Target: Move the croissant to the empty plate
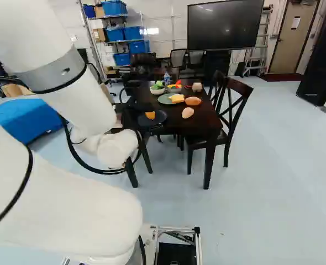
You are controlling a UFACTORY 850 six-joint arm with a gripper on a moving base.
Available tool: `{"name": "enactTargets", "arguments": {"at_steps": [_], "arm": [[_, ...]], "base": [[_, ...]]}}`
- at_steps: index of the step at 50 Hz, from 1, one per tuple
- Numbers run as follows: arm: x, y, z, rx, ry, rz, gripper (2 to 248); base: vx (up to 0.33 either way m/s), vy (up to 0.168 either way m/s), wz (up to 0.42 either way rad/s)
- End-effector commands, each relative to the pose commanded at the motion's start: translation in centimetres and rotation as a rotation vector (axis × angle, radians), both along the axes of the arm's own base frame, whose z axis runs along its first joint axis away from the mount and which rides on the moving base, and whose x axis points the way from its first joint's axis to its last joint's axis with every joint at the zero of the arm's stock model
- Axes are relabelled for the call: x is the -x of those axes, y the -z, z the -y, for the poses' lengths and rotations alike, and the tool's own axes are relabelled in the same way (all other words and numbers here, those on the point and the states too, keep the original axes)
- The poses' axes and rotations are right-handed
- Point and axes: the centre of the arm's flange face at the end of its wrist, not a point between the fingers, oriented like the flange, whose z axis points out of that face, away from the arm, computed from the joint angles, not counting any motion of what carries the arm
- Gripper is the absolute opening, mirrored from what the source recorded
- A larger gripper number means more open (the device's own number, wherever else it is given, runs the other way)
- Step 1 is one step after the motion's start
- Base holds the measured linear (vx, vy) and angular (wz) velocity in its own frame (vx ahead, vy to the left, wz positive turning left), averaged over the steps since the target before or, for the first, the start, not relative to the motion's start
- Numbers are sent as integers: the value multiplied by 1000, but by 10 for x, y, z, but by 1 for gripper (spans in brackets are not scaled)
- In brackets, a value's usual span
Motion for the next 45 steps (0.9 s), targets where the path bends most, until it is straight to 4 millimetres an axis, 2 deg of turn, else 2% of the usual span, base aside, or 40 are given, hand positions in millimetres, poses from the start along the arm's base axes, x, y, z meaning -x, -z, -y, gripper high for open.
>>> {"name": "enactTargets", "arguments": {"at_steps": [45], "arm": [[6,3,0,-7,1,18,247]], "base": [[0,0,0]]}}
